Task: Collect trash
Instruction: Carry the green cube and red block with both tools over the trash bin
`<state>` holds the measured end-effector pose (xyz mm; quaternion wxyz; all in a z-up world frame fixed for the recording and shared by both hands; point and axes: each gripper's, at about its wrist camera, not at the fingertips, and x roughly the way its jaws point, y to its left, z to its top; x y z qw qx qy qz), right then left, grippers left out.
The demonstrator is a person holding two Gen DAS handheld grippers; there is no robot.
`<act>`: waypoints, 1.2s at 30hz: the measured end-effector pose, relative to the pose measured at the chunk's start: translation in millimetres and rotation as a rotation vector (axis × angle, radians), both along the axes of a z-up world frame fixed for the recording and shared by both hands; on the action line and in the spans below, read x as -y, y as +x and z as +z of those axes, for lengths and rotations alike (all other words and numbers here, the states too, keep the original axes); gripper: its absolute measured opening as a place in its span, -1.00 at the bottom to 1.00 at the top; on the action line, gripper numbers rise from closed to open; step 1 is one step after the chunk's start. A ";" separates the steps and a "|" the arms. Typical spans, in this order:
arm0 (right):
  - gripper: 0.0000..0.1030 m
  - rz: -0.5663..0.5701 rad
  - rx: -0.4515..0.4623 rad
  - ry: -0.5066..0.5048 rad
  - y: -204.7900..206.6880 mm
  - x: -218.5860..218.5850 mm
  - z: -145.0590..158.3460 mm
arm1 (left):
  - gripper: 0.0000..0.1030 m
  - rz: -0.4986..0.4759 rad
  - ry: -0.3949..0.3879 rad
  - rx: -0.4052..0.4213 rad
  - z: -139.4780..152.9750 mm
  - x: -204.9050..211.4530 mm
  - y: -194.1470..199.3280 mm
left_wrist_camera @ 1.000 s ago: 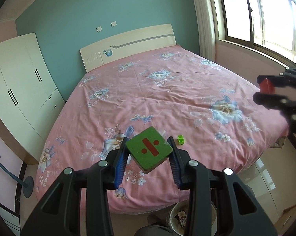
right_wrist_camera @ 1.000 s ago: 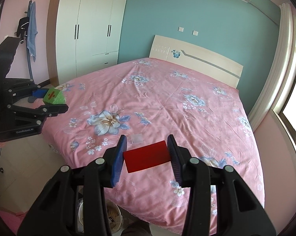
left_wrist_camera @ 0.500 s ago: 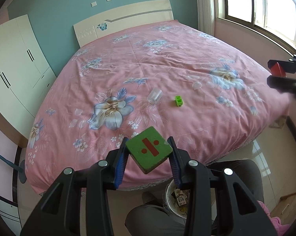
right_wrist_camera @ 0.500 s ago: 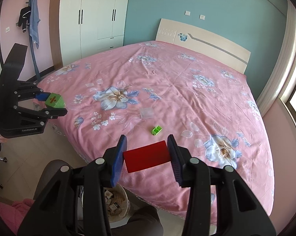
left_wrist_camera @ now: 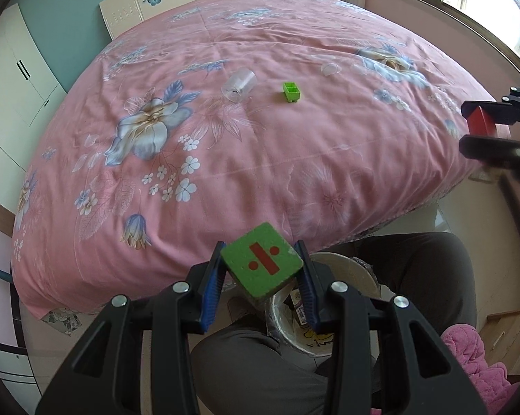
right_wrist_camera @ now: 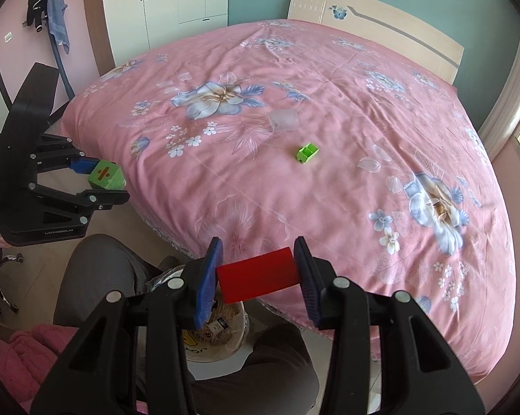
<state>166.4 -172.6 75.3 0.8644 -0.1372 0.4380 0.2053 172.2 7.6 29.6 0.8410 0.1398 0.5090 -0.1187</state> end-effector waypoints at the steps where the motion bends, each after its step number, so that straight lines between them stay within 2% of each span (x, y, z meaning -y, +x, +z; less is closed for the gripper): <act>1: -0.15 0.003 -0.017 -0.005 1.0 -1.7 -9.5 | -0.19 -0.002 -0.001 -0.014 -7.7 1.4 0.5; 19: -0.15 0.078 -0.316 -0.048 2.2 -37.6 -162.9 | -0.19 -0.018 0.015 -0.280 -149.0 18.8 -2.7; 27: -0.15 0.088 -0.438 -0.081 -1.7 -48.5 -228.0 | -0.19 0.000 0.013 -0.392 -204.0 17.7 0.8; 36: -0.15 0.072 -0.593 -0.074 -2.9 -48.4 -298.4 | -0.20 0.022 0.009 -0.518 -271.1 21.4 2.9</act>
